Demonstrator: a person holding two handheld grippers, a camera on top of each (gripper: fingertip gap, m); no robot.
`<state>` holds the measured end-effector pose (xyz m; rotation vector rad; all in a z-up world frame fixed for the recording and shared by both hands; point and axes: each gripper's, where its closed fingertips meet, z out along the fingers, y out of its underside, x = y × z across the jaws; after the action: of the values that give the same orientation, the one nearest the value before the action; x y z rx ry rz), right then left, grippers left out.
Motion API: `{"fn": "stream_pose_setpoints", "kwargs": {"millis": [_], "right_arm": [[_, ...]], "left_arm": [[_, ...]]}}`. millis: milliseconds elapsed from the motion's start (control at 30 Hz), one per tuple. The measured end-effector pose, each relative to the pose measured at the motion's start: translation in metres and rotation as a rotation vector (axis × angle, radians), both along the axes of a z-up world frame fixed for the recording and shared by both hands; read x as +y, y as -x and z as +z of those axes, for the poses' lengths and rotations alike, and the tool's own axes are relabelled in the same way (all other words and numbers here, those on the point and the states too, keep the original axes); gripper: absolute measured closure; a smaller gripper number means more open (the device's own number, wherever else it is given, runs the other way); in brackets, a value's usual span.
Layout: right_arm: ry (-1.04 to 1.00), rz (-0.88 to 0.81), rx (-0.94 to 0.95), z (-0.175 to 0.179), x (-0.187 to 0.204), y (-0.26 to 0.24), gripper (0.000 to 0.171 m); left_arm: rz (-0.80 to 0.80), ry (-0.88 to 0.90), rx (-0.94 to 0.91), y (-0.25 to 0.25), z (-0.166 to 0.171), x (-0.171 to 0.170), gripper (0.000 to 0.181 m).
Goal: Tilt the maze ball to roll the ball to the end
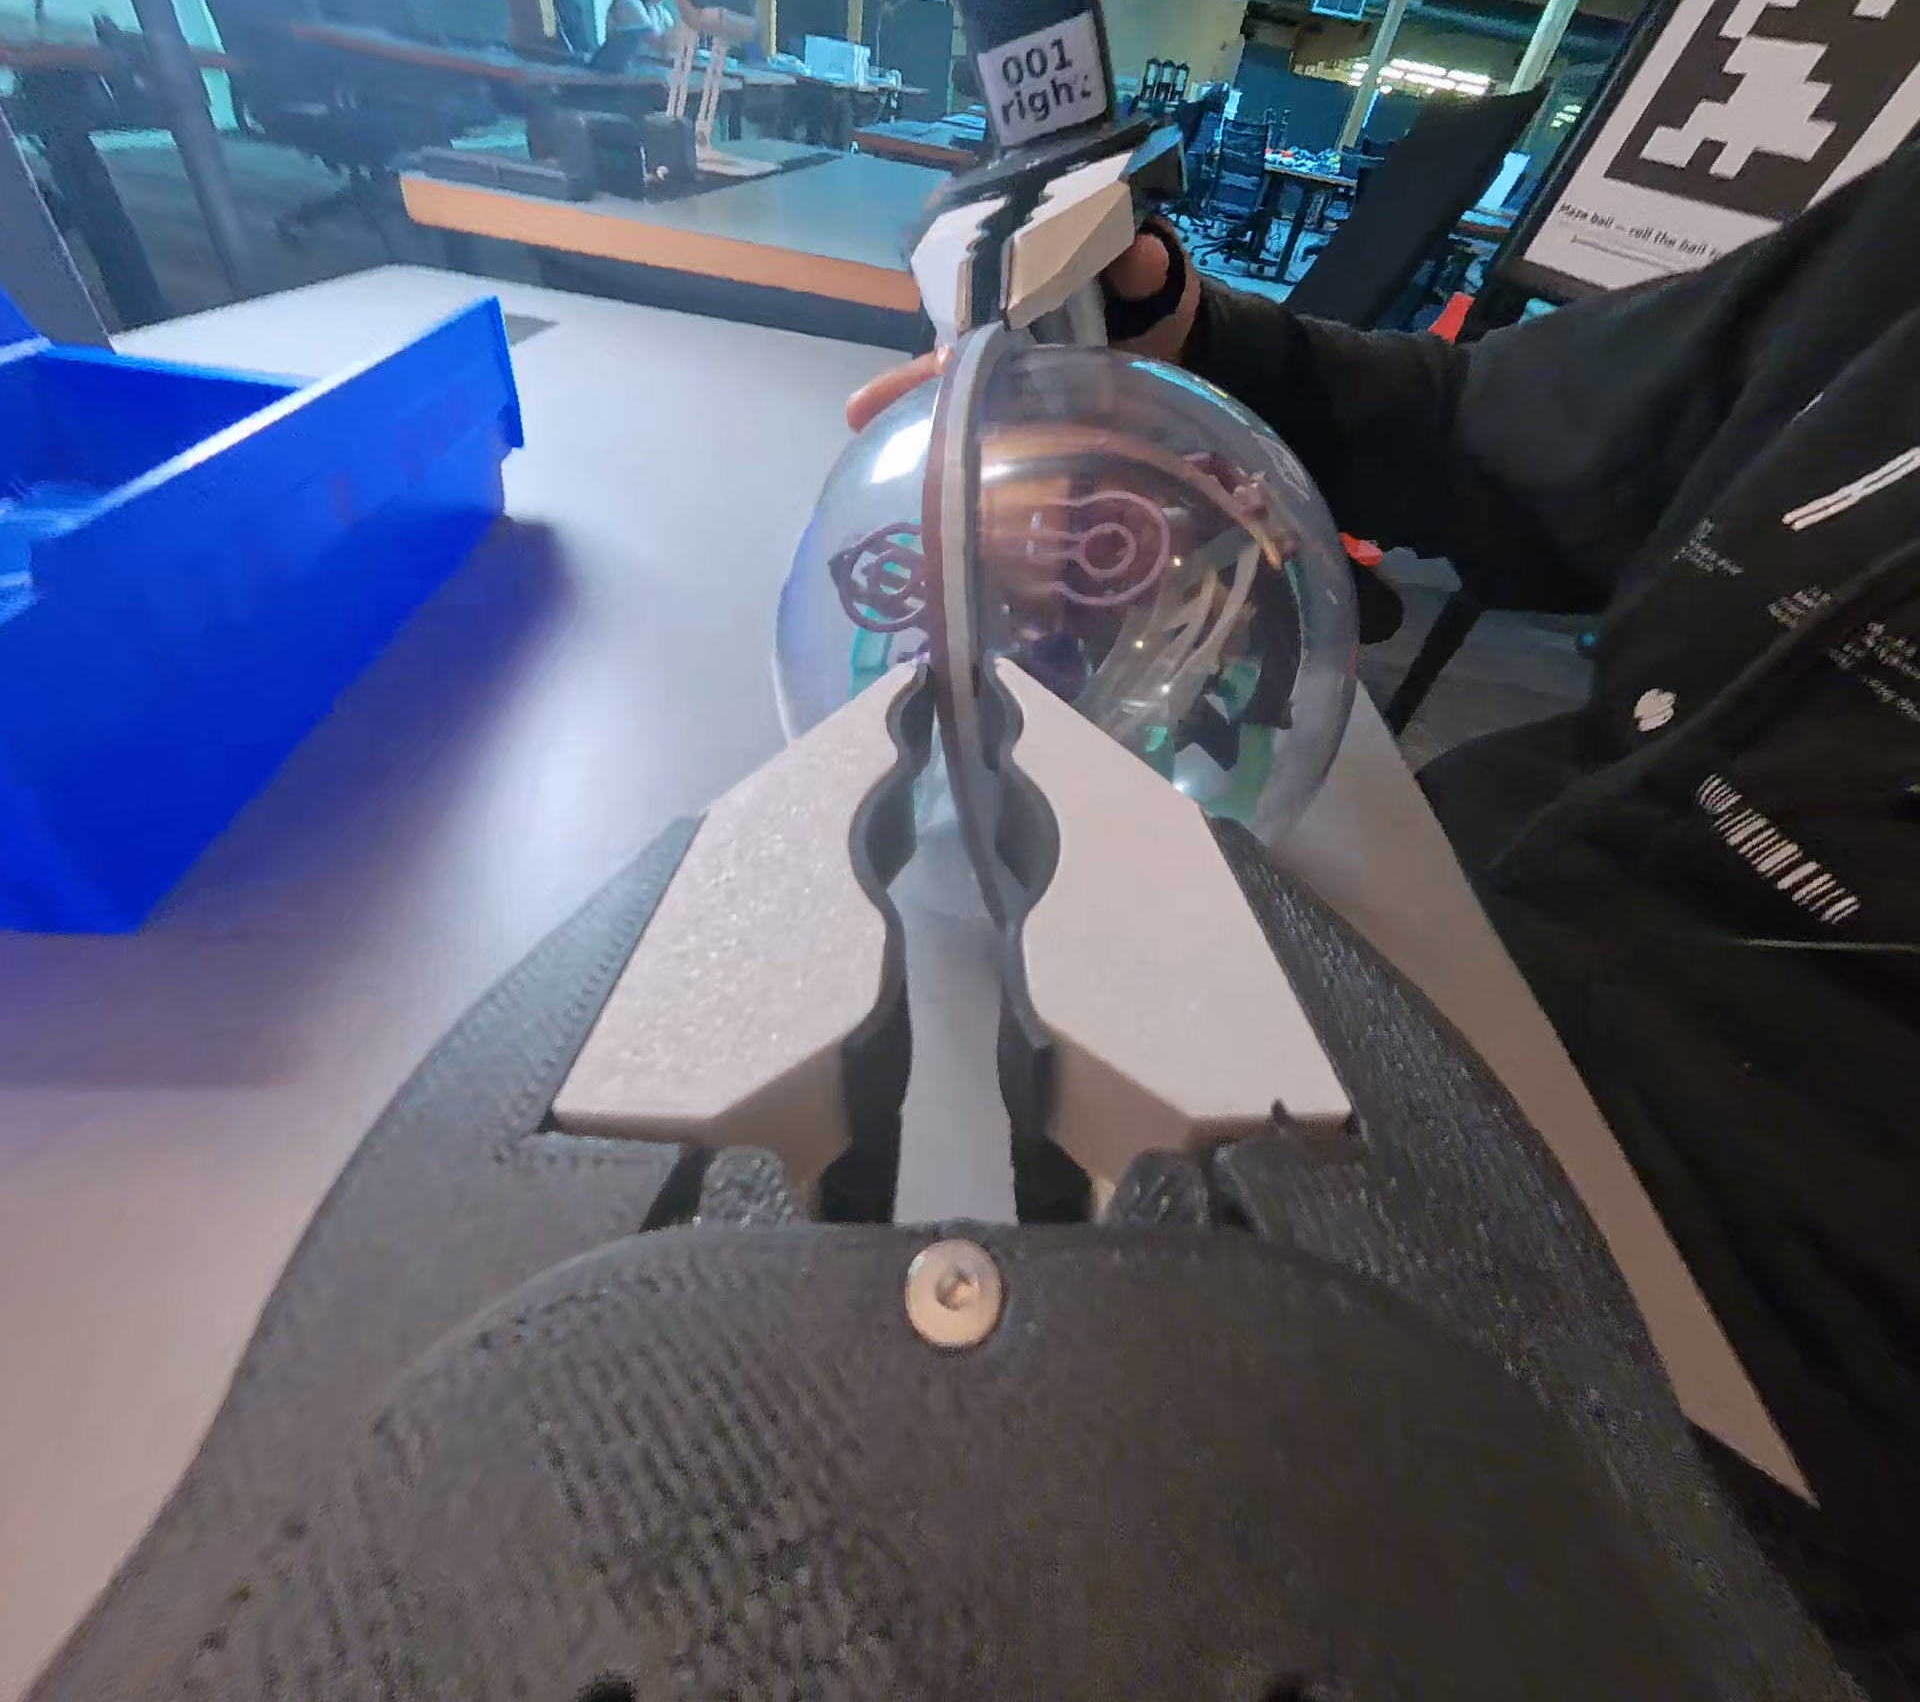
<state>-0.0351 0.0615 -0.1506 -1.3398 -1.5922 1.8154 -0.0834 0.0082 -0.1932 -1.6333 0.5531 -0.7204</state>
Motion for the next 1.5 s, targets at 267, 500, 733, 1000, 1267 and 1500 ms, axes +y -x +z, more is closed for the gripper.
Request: {"fn": "stream_pose_setpoints", "kwargs": {"millis": [267, 500, 733, 1000, 1267, 1500], "right_arm": [[0.021, -0.098, 0.031, -0.017, 0.036, -0.006, 0.137], [-0.671, -0.168, 0.245, -0.025, 0.024, -0.042, 0.099], [-1.065, -0.138, 0.230, -0.071, 0.003, -0.027, 0.059], [-0.850, -0.114, 0.222, -0.069, 0.010, -0.007, 0.068], [-0.738, -0.162, 0.217, -0.065, 0.005, 0.004, 0.060], [-0.807, -0.211, 0.152, -0.076, 0.015, 0.013, 0.054]], "left_arm": [[0.024, 0.140, -0.151, 0.013, -0.006, 0.005, 0.175], [0.110, 0.313, -0.385, 0.038, -0.023, 0.014, 0.176], [0.108, 0.293, -0.476, 0.044, -0.022, 0.018, 0.167], [0.137, 0.015, -0.071, 0.016, -0.011, 0.019, 0.049], [0.184, 0.039, 0.017, 0.022, -0.024, 0.028, 0.050], [0.206, 0.215, -0.289, 0.040, -0.012, 0.039, 0.073]]}}
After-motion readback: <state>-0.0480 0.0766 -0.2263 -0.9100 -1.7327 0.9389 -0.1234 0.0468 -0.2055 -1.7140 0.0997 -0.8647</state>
